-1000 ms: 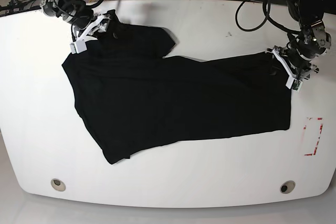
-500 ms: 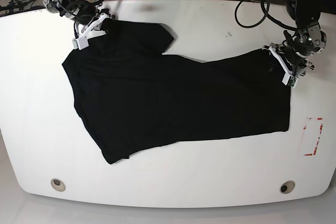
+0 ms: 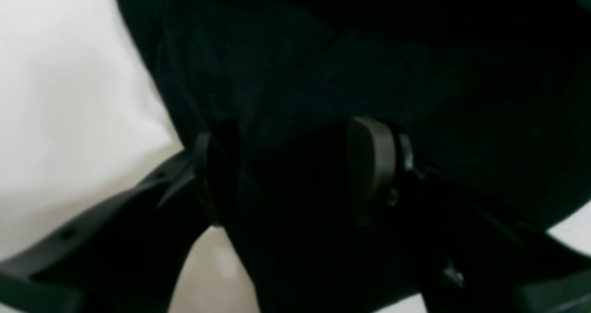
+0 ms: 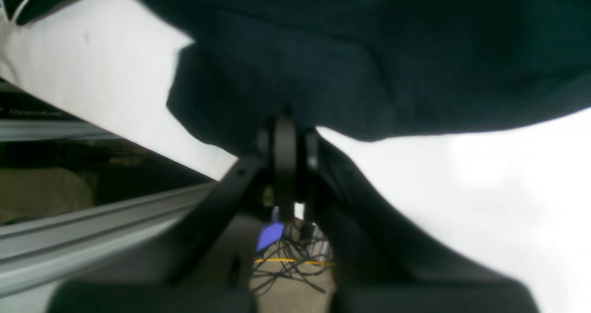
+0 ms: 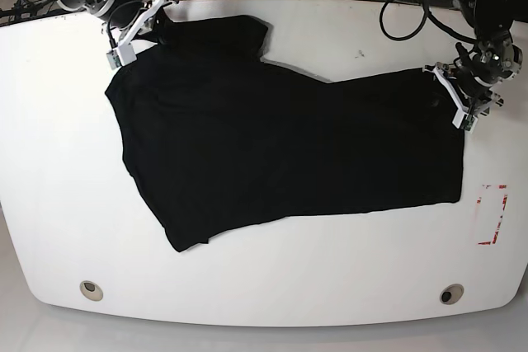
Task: Fold the T-shirt properly
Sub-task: 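Pull the shirt edge taut between both grippers to smooth it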
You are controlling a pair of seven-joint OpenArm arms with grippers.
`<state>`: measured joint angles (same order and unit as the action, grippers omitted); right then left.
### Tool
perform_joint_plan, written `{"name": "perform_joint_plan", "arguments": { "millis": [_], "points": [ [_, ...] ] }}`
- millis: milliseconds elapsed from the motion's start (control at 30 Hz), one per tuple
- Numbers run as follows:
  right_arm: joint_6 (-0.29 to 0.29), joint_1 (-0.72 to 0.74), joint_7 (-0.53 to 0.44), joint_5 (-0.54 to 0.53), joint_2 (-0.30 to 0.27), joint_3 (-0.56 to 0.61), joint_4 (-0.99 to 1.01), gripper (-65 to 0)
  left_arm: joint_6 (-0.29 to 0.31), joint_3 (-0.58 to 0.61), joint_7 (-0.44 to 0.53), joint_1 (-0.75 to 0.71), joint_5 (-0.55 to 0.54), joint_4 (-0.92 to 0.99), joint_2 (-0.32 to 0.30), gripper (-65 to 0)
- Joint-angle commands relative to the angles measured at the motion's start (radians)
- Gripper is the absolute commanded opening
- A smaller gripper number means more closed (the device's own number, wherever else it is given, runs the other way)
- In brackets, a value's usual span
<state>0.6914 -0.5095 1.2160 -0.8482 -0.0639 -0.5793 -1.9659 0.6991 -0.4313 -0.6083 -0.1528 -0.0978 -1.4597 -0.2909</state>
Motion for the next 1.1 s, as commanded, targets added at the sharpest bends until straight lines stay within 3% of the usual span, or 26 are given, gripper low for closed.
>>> {"name": "perform_joint_plan", "arguments": {
  "millis": [0, 200, 767, 1067],
  "points": [
    [0.007, 0.03, -0.017, -0.029, -0.015, -0.034, -0.022, -65.0, -0.001, -0.005, -0.029, -0.009, 0.033, -0.006, -0.017, -31.0],
    [0.007, 0.148, -0.015, -0.148, -0.053, -0.098, -0.016, -65.0, -0.001, -0.005, -0.029, -0.011, 0.033, -0.006, -0.017, -31.1],
    [0.007, 0.498, -0.015, -0.141, -0.175, -0.092, 0.337, -65.0, -0.001, -0.005, -0.029, -0.031, 0.034, -0.008, -0.017, -31.1],
    [0.007, 0.65, -0.035, -0.139, -0.264, 0.046, 0.592, -65.0, -0.001, -0.005, -0.029, -0.043, 0.034, -0.011, -0.017, -31.1]
  ]
}}
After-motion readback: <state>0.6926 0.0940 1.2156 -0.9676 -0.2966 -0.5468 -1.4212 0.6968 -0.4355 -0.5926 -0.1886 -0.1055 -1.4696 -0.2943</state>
